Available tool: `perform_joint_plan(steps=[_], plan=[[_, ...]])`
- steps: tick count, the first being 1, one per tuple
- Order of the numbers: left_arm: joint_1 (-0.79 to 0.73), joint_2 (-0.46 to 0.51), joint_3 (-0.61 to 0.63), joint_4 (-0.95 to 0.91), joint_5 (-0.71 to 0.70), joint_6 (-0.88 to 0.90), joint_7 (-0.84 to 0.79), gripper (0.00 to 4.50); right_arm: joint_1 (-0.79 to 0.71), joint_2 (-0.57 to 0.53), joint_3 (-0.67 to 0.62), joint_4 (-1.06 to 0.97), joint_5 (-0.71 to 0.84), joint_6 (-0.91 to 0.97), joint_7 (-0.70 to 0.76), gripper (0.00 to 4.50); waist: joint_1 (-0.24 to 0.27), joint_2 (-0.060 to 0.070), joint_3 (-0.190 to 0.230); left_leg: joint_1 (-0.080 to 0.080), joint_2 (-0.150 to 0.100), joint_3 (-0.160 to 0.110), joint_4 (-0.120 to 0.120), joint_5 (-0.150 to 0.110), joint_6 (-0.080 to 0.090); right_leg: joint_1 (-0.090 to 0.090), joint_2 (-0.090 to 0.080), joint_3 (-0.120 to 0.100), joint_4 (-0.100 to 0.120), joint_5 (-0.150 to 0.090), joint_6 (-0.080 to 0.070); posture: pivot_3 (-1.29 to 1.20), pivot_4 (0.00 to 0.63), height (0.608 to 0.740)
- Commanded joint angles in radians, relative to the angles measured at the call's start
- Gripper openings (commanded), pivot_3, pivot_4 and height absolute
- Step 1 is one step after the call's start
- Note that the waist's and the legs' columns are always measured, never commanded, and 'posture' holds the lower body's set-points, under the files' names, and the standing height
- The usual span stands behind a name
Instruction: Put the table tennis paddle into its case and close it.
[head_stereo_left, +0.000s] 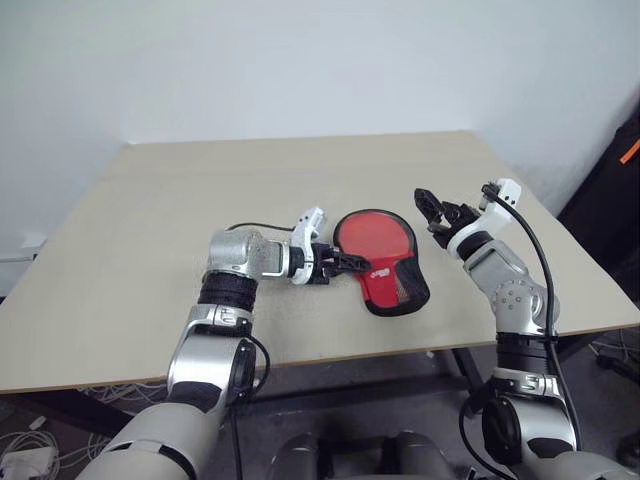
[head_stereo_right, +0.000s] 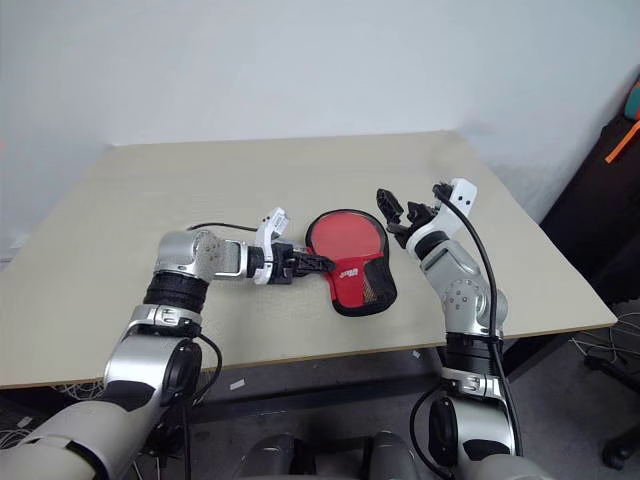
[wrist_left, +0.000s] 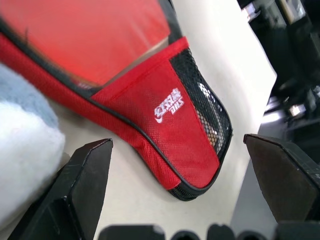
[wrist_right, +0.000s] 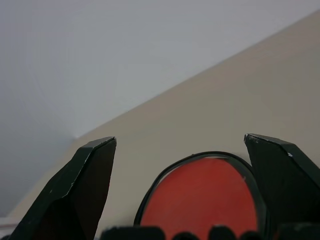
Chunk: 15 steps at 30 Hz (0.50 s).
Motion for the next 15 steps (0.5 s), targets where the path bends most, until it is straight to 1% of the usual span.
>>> perform_joint_plan(steps=[1,5,7,14,15], plan=[[-0.04,-0.037,0.02,0.039,-0.021,-0.005,0.047,4.5,-0.036,-0.002,-0.001,-0.002,-0.005,-0.033,0.014,4.46,0.0,0.0,0.0,0.0,0.0,0.0,0.0,0.0,0.0,0.0,0.0,0.0,0.0,0.0,0.0,0.0,0.0,0.74],[-0.055,-0.084,0.055,0.122,-0.014,-0.041,0.13,4.5,-0.037,-0.001,-0.001,0.012,-0.01,-0.043,0.018,4.46,0.001,0.0,0.0,0.0,0.0,0.0,0.0,0.0,0.0,0.0,0.0,0.0,0.0,0.0,0.0,0.0,0.0,0.74],[-0.073,-0.11,0.08,0.163,-0.017,-0.065,0.168,4.5,-0.035,-0.001,-0.004,0.019,-0.012,-0.048,0.018,4.46,0.001,0.0,0.0,0.001,0.0,-0.001,0.0,-0.002,0.003,0.001,0.0,0.0,0.0,0.0,0.0,0.0,0.0,0.74],[-0.108,-0.162,0.152,0.233,-0.042,-0.133,0.256,4.5,-0.026,0.0,-0.005,0.018,-0.014,-0.054,0.016,4.46,0.004,0.0,0.0,0.001,-0.001,-0.001,0.0,-0.002,0.003,0.001,-0.001,-0.001,0.0,0.0,0.0,0.0,0.0,0.74],[-0.106,-0.167,0.165,0.235,-0.049,-0.143,0.266,4.32,-0.026,0.001,-0.006,0.021,-0.015,-0.056,0.013,4.49,0.004,0.0,0.0,0.001,-0.001,-0.001,0.001,-0.002,0.003,0.001,-0.001,-0.001,0.0,0.0,0.0,0.0,0.0,0.74]])
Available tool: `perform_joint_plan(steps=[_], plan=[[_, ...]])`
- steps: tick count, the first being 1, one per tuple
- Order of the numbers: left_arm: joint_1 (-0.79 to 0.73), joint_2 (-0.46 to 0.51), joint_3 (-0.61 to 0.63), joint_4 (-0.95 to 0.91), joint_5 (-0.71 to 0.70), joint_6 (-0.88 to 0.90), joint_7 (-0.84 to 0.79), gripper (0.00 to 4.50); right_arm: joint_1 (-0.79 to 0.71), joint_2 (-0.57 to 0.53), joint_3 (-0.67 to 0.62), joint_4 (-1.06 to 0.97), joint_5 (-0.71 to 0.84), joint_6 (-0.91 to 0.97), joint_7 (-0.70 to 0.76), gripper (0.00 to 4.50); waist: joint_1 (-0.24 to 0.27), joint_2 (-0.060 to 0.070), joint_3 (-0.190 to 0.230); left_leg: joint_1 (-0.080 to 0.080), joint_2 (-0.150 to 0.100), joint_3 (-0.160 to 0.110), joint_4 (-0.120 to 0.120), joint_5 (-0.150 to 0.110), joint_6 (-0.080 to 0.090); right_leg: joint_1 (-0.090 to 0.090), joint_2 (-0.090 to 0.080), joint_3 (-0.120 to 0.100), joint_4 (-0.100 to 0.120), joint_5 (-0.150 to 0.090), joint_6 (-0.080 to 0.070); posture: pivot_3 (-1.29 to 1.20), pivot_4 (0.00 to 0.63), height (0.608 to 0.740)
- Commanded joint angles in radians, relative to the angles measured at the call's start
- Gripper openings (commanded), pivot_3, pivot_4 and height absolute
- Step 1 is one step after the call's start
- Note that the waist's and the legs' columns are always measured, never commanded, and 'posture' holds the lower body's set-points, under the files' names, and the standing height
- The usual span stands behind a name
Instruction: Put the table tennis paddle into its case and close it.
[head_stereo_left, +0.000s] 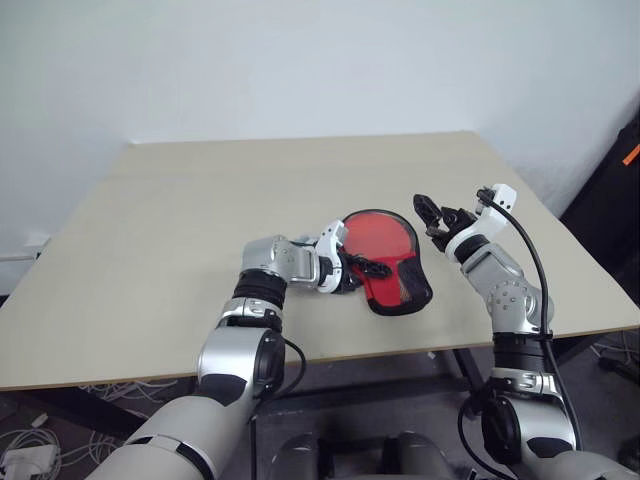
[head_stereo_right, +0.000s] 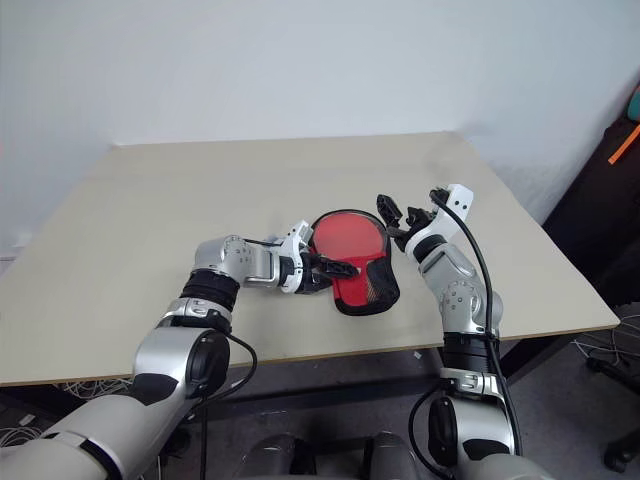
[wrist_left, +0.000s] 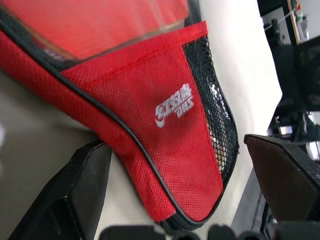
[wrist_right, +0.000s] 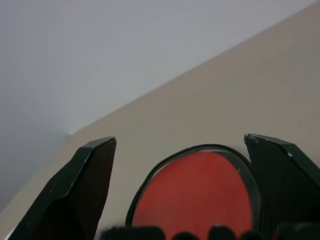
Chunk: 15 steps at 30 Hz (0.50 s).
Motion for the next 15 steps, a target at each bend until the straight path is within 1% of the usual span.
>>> perform_joint_plan(steps=[1,2,7,11,13,14,15], plan=[[-0.018,-0.021,0.02,0.014,-0.025,-0.029,0.018,4.12,-0.024,0.0,-0.014,-0.017,0.005,-0.026,0.003,4.5,0.0,0.0,0.0,0.0,0.0,0.0,0.0,0.0,0.0,0.0,0.0,0.0,0.0,0.0,0.0,0.0,0.0,0.74],[-0.013,-0.022,0.011,0.008,-0.025,-0.025,0.01,3.95,-0.023,0.0,-0.015,-0.015,0.005,-0.026,0.002,4.5,0.0,0.0,0.0,0.0,0.0,0.0,0.0,0.0,0.0,0.0,0.0,0.0,0.0,0.0,0.0,0.0,0.0,0.74],[-0.005,-0.022,0.024,0.007,-0.035,-0.031,0.022,2.26,-0.02,-0.004,-0.022,-0.008,0.004,-0.029,0.002,4.5,-0.004,0.0,0.0,0.0,0.0,0.0,0.0,0.0,0.0,0.0,0.0,0.0,0.0,0.0,0.0,0.0,0.0,0.74],[-0.008,-0.014,0.031,0.015,-0.037,-0.028,0.024,0.81,-0.03,-0.006,-0.026,0.003,0.004,-0.027,0.002,4.5,-0.004,0.0,0.0,0.0,0.0,0.0,0.0,0.0,0.0,0.0,0.0,0.0,0.0,0.0,0.0,0.0,0.0,0.74],[-0.007,-0.006,0.03,0.019,-0.033,-0.028,0.029,0.18,-0.035,-0.005,-0.025,0.01,0.002,-0.028,0.003,4.5,-0.004,0.0,0.0,0.0,0.0,0.0,0.0,0.0,0.0,0.0,0.0,0.0,0.0,0.0,0.0,0.0,0.0,0.74],[-0.006,-0.003,0.026,0.021,-0.028,-0.03,0.03,0.04,-0.036,-0.005,-0.025,0.012,0.001,-0.029,0.003,4.5,-0.004,0.0,0.0,0.0,0.0,0.0,0.0,0.0,0.0,0.0,0.0,0.0,0.0,0.0,0.0,0.0,0.0,0.74],[-0.003,-0.001,0.028,0.023,-0.028,-0.028,0.035,0.04,-0.036,-0.005,-0.024,0.013,0.001,-0.028,0.004,4.5,-0.004,0.0,0.0,0.0,0.0,0.0,0.0,0.0,0.0,0.0,0.0,0.0,0.0,0.0,0.0,0.0,0.0,0.74]])
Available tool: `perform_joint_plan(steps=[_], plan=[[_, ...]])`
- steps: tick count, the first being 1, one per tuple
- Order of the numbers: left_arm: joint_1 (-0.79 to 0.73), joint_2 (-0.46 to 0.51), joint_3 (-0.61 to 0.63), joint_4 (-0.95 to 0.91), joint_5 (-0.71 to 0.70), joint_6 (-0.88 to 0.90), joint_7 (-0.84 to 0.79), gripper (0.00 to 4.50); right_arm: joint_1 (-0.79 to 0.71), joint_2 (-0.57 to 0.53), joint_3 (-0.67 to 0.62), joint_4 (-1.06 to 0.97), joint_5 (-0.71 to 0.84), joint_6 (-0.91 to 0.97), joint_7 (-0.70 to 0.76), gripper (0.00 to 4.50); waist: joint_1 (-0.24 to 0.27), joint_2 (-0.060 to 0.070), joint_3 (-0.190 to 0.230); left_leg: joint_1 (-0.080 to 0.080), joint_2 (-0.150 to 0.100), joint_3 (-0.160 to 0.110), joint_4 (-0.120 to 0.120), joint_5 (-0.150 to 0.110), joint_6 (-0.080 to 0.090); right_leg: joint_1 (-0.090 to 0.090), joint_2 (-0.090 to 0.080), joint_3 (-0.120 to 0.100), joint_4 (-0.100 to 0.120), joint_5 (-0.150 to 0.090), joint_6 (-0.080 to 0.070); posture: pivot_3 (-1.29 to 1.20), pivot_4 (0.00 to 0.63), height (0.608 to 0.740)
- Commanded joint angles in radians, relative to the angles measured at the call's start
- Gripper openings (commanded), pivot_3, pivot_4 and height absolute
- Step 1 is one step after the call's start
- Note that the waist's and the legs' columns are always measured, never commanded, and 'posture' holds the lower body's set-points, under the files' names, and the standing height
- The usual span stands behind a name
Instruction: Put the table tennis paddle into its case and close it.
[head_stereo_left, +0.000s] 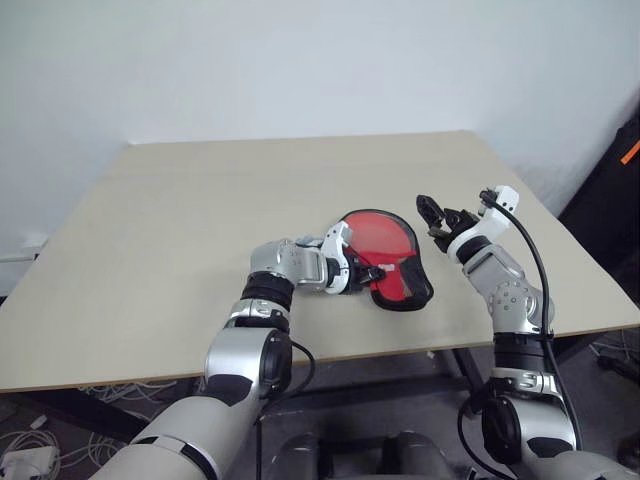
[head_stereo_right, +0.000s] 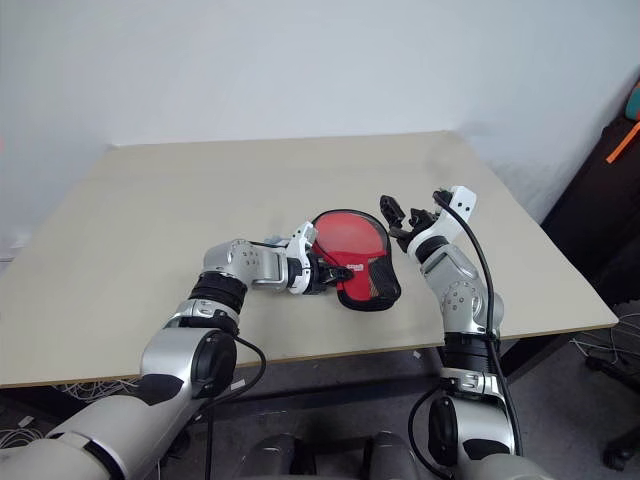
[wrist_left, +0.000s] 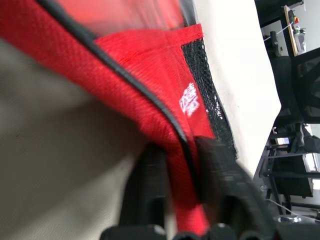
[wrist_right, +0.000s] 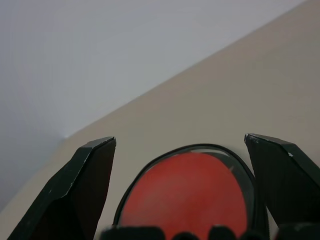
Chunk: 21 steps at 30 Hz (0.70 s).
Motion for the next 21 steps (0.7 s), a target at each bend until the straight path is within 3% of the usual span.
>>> perform_joint_plan(steps=[1,6,21], plan=[[-0.003,0.007,0.022,0.008,-0.026,0.004,0.008,0.04,-0.037,-0.005,-0.007,-0.015,0.001,-0.021,0.005,4.5,0.0,0.0,0.0,0.0,0.0,0.0,0.0,0.0,0.0,0.0,0.0,0.0,0.0,0.0,0.0,0.0,0.0,0.74],[0.024,0.006,0.022,-0.031,-0.047,0.087,0.003,0.04,-0.036,-0.001,-0.001,-0.024,0.0,-0.017,0.007,4.5,0.0,0.0,0.0,0.0,0.0,0.0,0.0,0.0,0.0,0.0,0.0,0.0,0.0,0.0,0.0,0.0,0.0,0.74],[0.201,-0.03,-0.074,-0.392,-0.143,0.45,-0.011,0.04,-0.03,0.0,-0.004,-0.032,-0.002,-0.02,0.004,4.5,0.001,0.0,0.0,0.0,0.0,0.0,0.0,0.003,-0.004,0.001,0.0,0.0,0.0,0.0,0.0,0.0,0.0,0.74]])
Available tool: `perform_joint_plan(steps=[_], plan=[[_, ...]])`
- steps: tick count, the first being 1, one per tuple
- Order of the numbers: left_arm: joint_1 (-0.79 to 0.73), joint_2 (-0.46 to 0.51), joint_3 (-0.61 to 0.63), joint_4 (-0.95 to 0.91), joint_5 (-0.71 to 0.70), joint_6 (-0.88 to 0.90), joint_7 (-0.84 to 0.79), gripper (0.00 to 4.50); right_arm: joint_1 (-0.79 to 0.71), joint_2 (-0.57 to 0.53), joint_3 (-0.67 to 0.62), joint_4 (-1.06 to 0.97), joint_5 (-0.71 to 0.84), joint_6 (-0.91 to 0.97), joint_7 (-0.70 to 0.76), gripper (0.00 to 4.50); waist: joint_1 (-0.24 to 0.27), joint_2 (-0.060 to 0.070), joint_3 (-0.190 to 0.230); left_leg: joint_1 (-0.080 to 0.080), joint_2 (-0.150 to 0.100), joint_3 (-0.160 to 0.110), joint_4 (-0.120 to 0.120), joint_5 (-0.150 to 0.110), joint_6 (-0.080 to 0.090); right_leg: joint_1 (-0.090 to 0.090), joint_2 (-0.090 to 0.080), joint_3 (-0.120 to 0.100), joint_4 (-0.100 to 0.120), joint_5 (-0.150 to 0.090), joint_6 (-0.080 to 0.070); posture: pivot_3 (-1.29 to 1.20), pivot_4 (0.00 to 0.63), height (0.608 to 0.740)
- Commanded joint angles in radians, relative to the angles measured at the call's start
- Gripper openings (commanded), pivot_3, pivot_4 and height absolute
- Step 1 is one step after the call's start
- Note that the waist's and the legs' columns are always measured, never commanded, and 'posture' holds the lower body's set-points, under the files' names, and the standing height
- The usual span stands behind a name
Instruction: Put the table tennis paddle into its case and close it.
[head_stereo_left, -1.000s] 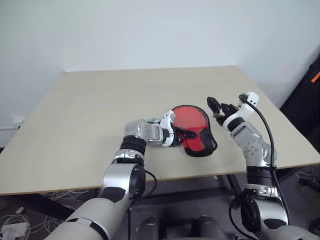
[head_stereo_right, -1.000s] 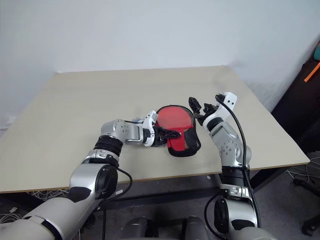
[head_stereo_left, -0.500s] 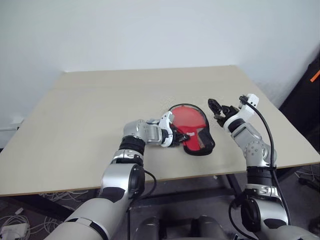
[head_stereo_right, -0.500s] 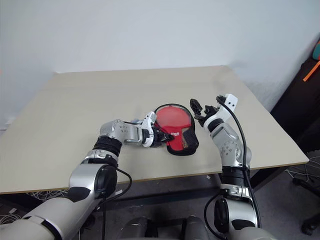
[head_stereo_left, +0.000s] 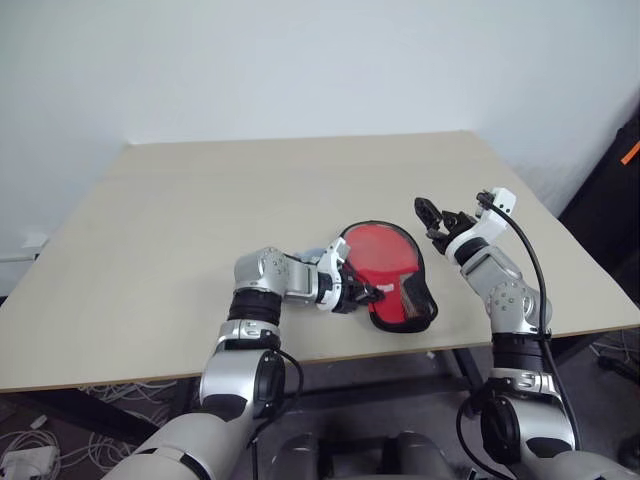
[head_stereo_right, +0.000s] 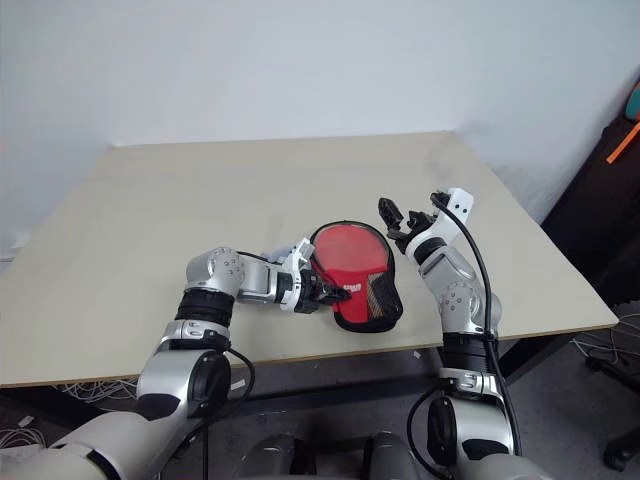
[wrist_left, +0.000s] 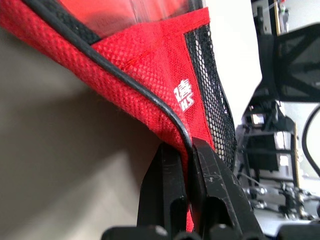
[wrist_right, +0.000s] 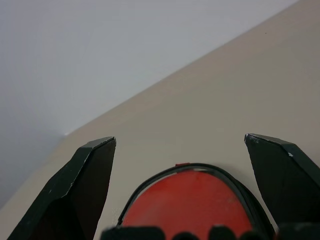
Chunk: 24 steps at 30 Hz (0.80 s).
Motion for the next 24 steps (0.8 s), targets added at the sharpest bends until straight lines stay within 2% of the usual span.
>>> perform_joint_plan(steps=[1,8,16,19,24], plan=[[0.037,-0.028,-0.037,-0.07,-0.04,0.089,-0.005,0.04,-0.029,-0.006,-0.007,-0.034,0.005,-0.019,0.004,4.5,0.0,0.0,0.0,0.0,0.0,0.0,0.0,0.0,0.0,0.0,0.0,0.0,0.0,0.0,0.0,0.0,0.0,0.74],[0.118,-0.049,-0.118,-0.138,-0.152,0.117,0.013,0.04,-0.024,0.0,0.001,-0.041,0.003,-0.015,0.003,4.5,0.001,0.0,0.0,0.0,0.0,0.0,0.0,0.0,0.0,0.0,0.0,0.0,0.0,0.0,0.0,0.0,0.0,0.74],[0.138,-0.025,-0.123,-0.14,-0.267,0.117,0.107,0.04,-0.022,-0.002,0.004,-0.037,0.004,-0.015,0.008,4.5,0.001,0.0,0.0,0.0,0.0,0.0,0.0,-0.001,0.001,0.0,0.0,0.0,0.0,0.0,0.0,0.0,0.0,0.74],[0.133,-0.025,-0.08,-0.153,-0.246,0.117,0.154,0.04,-0.021,0.0,0.017,-0.037,-0.004,-0.012,0.01,4.5,0.001,0.0,0.0,0.0,0.0,0.0,0.0,-0.001,0.001,0.0,0.0,0.0,0.0,0.0,0.0,0.0,0.0,0.74],[0.122,0.01,-0.077,-0.25,-0.193,0.02,0.166,0.04,0.0,-0.018,0.087,-0.031,-0.049,0.013,0.035,4.5,-0.001,0.0,0.0,0.0,0.0,0.0,0.0,0.0,0.0,0.0,0.0,0.0,0.0,0.0,0.0,0.0,0.0,0.74]])
